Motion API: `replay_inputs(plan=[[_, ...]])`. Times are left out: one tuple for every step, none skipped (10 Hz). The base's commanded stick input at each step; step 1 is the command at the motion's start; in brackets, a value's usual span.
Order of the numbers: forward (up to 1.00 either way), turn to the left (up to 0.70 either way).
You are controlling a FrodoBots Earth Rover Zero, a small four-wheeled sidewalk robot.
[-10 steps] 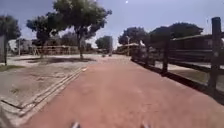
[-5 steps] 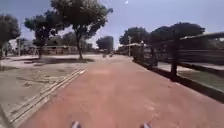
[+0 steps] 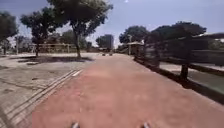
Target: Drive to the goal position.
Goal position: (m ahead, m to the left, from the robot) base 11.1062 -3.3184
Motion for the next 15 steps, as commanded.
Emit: replay_inputs(plan=[[1.00, 0.00], [1.00, 0.00], [1.00, 0.00], [1.00, 0.00], [1.00, 0.00], [1.00, 0.00], [1.00, 0.00], [1.00, 0.00], [1.00, 0.00], [1.00, 0.00], [1.00, 0.00], [1.00, 0.00], [1.00, 0.00], [1.00, 0.00], [1.00, 0.00]])
